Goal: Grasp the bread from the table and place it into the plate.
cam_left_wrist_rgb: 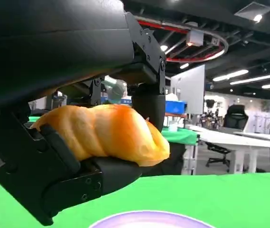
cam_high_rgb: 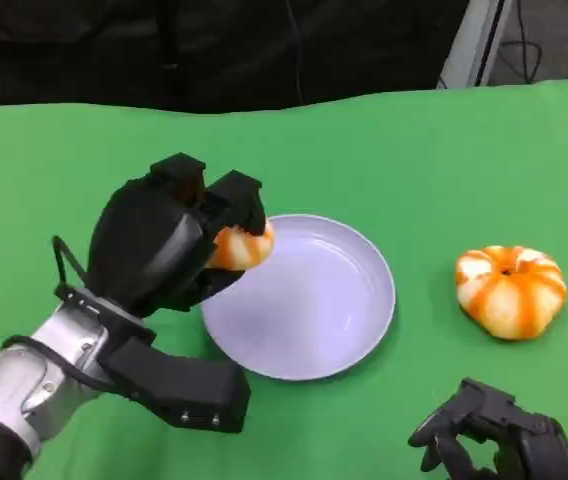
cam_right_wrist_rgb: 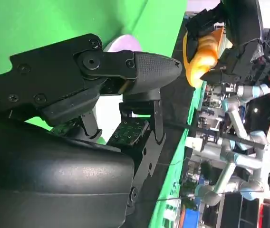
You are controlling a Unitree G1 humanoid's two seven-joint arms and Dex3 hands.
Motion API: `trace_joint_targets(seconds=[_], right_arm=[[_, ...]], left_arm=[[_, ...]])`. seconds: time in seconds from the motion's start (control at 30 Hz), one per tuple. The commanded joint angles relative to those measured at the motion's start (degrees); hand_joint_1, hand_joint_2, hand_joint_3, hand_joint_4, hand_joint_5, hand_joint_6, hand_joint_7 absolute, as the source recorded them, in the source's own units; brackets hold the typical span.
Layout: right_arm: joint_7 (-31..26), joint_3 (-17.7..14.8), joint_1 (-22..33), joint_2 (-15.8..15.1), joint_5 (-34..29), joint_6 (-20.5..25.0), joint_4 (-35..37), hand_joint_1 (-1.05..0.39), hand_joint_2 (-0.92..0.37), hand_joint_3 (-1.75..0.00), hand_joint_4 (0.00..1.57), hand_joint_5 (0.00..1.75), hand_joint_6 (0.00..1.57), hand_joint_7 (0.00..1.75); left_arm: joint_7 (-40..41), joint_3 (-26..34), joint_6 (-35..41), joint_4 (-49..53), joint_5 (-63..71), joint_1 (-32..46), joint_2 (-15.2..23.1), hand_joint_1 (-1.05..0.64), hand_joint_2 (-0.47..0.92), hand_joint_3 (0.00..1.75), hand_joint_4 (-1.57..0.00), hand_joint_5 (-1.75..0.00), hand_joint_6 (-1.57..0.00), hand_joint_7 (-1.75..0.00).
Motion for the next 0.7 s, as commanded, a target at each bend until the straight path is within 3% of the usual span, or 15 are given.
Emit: trace_joint_targets(seconds=[0.03, 0.7], right_arm=[[-0.06, -0.19, 0.34, -0.51, 0.66, -0.42, -0.34, -0.68, -0.89, -0.5, 0.84, 1.54, 0.9, 1.18], [0.22, -0.02, 0.42, -0.42, 1.24, -0.37, -0.29, -0.68, -0.88, -0.5, 0.85, 1.53, 0.91, 1.17]], left_arm=[[-1.62, 1.01, -0.75, -0.51, -0.87, 0.32, -0.85, -0.12, 0.3, 1.39, -0.94, -1.75, -0.71, -1.75], [-4.58, 1.93, -0.73, -0.47, -0.89, 0.51, -2.91, -0.16, 0.29, 1.43, -0.94, -1.75, -0.72, -1.75]])
